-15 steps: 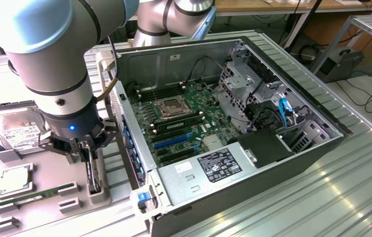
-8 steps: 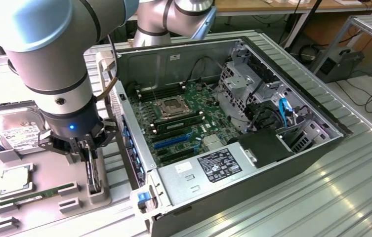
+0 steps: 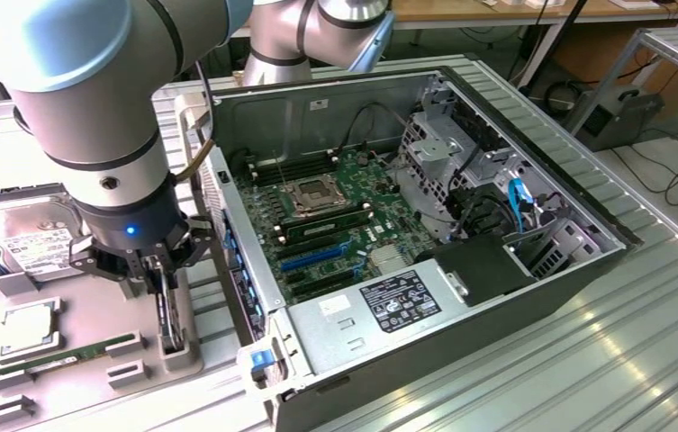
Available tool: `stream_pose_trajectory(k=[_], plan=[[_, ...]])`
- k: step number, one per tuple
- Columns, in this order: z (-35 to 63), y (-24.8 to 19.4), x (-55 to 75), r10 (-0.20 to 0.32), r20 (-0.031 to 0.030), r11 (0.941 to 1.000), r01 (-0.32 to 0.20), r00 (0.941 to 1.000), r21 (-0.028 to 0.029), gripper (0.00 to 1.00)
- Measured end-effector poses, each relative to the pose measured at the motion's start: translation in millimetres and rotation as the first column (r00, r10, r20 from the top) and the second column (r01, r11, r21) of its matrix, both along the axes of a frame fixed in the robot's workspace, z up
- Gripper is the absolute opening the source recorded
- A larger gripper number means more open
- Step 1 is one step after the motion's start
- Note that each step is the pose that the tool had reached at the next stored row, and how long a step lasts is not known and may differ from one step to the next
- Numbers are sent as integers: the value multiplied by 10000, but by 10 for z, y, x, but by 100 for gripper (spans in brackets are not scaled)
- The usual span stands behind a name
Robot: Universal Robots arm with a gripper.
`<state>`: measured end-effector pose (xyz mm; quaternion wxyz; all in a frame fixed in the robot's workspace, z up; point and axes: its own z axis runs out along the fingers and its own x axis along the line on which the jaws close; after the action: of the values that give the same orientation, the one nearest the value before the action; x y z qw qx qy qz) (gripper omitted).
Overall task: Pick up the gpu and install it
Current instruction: 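Pick up the gpu and move the gpu toward the slot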
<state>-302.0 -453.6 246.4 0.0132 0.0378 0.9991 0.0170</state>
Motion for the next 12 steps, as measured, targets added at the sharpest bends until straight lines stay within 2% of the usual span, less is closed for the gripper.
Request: stream_pose_trajectory(k=[12], plan=[[36, 4, 0, 0, 2, 10000, 0, 10000, 1, 26]])
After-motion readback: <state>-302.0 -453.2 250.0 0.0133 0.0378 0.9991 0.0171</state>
